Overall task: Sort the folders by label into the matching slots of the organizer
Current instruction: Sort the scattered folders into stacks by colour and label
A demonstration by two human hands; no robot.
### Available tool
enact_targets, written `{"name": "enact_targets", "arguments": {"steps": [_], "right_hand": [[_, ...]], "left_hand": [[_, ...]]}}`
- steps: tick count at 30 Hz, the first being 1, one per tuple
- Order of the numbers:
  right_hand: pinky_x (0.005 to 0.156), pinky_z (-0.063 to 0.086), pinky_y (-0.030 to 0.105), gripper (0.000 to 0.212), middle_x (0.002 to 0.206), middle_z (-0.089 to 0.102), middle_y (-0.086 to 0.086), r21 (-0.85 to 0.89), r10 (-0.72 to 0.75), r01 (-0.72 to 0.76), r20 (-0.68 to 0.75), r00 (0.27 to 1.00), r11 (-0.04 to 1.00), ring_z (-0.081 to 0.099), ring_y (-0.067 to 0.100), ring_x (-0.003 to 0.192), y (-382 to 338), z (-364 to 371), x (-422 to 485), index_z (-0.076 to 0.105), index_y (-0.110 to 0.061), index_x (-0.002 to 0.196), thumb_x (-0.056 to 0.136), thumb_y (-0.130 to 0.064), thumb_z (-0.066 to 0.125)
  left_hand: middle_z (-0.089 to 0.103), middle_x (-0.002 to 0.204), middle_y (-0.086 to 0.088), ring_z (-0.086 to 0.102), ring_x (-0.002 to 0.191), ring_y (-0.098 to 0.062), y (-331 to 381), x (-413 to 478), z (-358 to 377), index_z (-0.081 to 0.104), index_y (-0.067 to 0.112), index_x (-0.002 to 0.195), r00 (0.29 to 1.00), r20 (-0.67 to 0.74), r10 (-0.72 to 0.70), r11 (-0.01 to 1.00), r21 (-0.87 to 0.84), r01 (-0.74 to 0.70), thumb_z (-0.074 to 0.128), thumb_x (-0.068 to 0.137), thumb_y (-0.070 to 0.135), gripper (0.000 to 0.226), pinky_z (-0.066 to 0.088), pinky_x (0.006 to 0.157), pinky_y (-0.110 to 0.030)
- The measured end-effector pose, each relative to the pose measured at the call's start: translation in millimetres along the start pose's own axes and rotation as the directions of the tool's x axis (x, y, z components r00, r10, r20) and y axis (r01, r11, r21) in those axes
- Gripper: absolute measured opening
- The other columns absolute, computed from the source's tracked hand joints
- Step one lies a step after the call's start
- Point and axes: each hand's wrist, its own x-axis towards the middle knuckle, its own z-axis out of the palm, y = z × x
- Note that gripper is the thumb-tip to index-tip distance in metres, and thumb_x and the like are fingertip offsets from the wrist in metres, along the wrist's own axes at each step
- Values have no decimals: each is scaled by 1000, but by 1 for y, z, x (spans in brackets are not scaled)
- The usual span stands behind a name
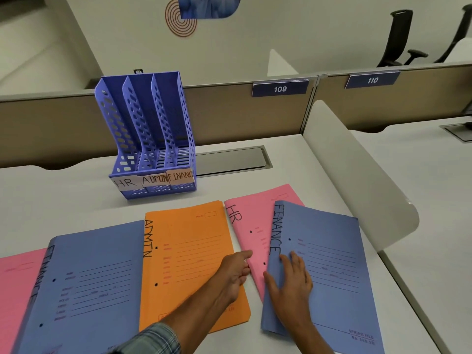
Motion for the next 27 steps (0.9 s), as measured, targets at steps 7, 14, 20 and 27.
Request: {"name": "enact_targets", "arguments": {"steps": [7, 14, 20, 27], "right_hand": [[121, 3, 41, 66, 162, 17, -1, 13, -20, 20, -11, 1000, 1000, 7, 19, 151, 2, 1, -1, 34, -24, 148, 91, -49, 58], [121, 3, 43, 61, 161, 20, 2, -14, -54, 54, -43, 998, 998, 9, 22, 151, -2, -3, -4, 39, -20, 145, 92, -43, 59], [122, 8, 46, 61, 162, 20, 3, -34, -57, 55, -60, 997, 998, 9, 23, 151, -3, -3, -3, 40, -19, 145, 92, -39, 60], [122, 3, 46, 62, 163, 16, 3, -38, -23, 21, -44, 999, 999, 7, 22, 151, -3, 1, 1, 36, -20, 147, 93, -41, 57]], "left_hand": [[55, 78, -7, 45, 60, -16, -1, 7, 5, 61, 8, 87, 999, -11, 34, 999, 8, -33, 63, 91, 13, 6, 36, 54, -28], [73, 103, -23, 69, 80, -32, -9, 13, 10, 64, 2, 103, 992, 15, 129, 992, 2, -129, 62, 89, -2, 14, 62, 75, -46], [72, 101, -19, 66, 84, -31, -6, 14, 7, 62, 5, 103, 966, -10, 258, 966, 39, -257, 58, 88, -5, 19, 59, 77, -45], [73, 103, -11, 71, 82, -22, 13, 8, -23, 58, 10, 109, 911, -84, 404, 914, -15, -406, 57, 91, 1, 20, 54, 58, -27]]}}
